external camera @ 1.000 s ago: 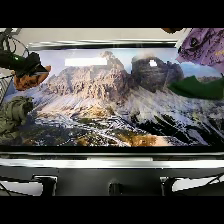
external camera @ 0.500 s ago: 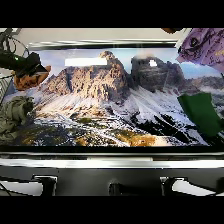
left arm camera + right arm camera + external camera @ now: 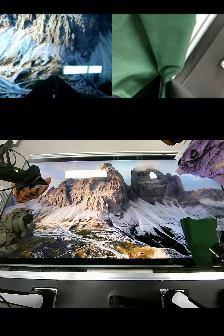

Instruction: Fold the clothes and pants, and hang the long-sleeved shirts on hangers.

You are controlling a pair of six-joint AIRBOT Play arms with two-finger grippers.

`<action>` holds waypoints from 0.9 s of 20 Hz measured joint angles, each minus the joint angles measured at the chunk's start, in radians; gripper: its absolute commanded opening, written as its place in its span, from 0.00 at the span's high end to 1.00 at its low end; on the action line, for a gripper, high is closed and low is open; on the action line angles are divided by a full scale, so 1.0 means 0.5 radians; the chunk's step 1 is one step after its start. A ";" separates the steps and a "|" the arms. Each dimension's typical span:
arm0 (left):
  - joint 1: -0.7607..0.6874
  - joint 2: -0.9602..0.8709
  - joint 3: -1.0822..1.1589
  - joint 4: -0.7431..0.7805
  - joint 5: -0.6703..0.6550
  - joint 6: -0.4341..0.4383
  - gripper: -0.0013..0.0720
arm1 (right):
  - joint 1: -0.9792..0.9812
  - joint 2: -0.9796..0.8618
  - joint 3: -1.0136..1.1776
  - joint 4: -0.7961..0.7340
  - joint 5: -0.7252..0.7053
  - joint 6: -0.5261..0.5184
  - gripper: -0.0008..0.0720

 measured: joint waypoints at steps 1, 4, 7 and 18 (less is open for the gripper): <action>0.000 0.000 0.000 0.000 -0.001 0.000 0.96 | 0.000 0.008 -0.029 -0.014 0.001 0.010 0.86; 0.000 0.000 0.000 0.000 -0.002 0.000 0.96 | 0.000 0.021 -0.081 -0.056 0.014 0.017 0.36; 0.000 0.000 0.000 0.000 -0.002 0.000 0.96 | 0.000 0.026 -0.063 -0.111 -0.008 0.037 0.34; 0.000 0.037 -0.001 0.043 -0.002 0.045 0.96 | 0.477 0.016 0.642 0.649 -0.639 -0.520 0.85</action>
